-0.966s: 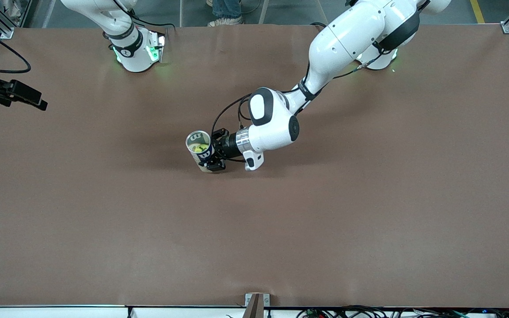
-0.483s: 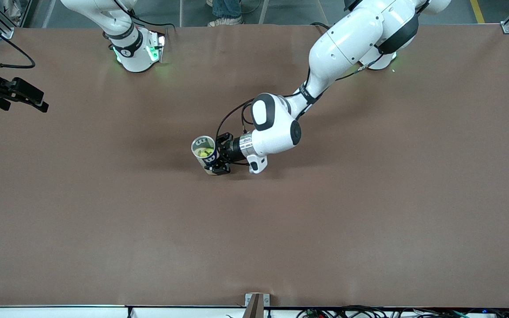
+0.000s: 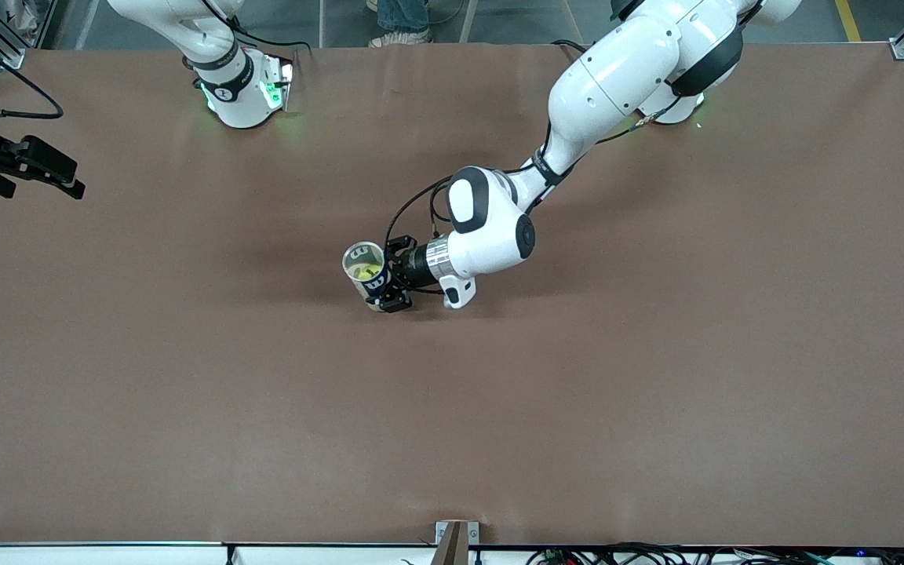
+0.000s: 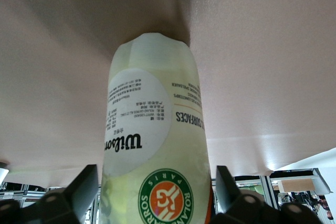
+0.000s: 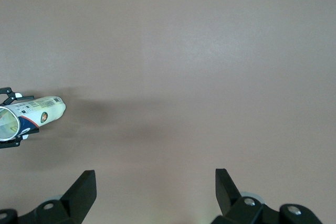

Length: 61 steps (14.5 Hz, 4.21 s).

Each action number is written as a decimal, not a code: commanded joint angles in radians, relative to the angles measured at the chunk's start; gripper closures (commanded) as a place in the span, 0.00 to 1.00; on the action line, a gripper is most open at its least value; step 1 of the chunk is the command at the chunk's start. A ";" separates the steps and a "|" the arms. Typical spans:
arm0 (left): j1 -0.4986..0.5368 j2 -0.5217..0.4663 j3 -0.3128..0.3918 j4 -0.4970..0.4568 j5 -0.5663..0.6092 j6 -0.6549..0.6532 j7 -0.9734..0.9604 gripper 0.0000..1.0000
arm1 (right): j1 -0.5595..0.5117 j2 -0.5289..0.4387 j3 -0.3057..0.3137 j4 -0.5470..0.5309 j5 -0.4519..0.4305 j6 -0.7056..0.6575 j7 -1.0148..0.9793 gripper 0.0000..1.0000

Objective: Insert tennis ball vertically with right arm

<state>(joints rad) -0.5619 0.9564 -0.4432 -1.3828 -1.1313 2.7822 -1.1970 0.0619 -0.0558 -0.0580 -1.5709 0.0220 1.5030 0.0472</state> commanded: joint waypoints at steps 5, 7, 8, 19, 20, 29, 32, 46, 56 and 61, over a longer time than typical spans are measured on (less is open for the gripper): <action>0.004 -0.008 -0.002 -0.016 -0.021 0.010 0.033 0.00 | 0.007 -0.030 0.000 -0.035 -0.020 0.020 -0.010 0.00; 0.005 -0.012 -0.002 -0.028 -0.021 0.011 0.033 0.00 | 0.007 -0.030 0.001 -0.038 -0.020 0.020 -0.010 0.00; 0.005 -0.012 -0.002 -0.035 -0.021 0.011 0.033 0.00 | 0.007 -0.030 0.001 -0.038 -0.020 0.022 -0.010 0.00; 0.042 -0.034 0.018 -0.085 -0.019 0.008 0.053 0.00 | 0.007 -0.024 0.001 -0.032 -0.019 0.057 -0.010 0.00; 0.048 -0.042 0.018 -0.091 -0.019 0.008 0.053 0.00 | 0.006 -0.022 0.001 -0.031 -0.017 0.066 -0.010 0.00; 0.261 -0.146 0.030 -0.246 0.417 -0.071 0.059 0.00 | 0.001 0.013 -0.002 -0.011 -0.011 0.134 -0.012 0.00; 0.361 -0.209 0.066 -0.242 0.716 -0.252 0.053 0.00 | 0.001 0.030 -0.002 0.026 -0.008 0.141 -0.010 0.00; 0.657 -0.639 0.058 -0.245 1.222 -0.861 0.480 0.00 | -0.001 0.111 -0.002 0.097 -0.007 0.123 -0.018 0.00; 0.587 -0.907 0.256 -0.243 1.119 -1.108 0.838 0.00 | 0.001 0.022 -0.002 0.006 -0.007 0.106 -0.018 0.00; 0.524 -0.967 0.357 -0.185 1.087 -1.243 0.912 0.00 | 0.001 0.017 -0.002 -0.001 -0.007 0.111 -0.020 0.00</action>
<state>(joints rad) -0.0196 0.0021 -0.0973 -1.5910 -0.0326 1.5800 -0.3040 0.0629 -0.0078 -0.0605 -1.5331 0.0216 1.5981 0.0410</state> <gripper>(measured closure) 0.000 0.000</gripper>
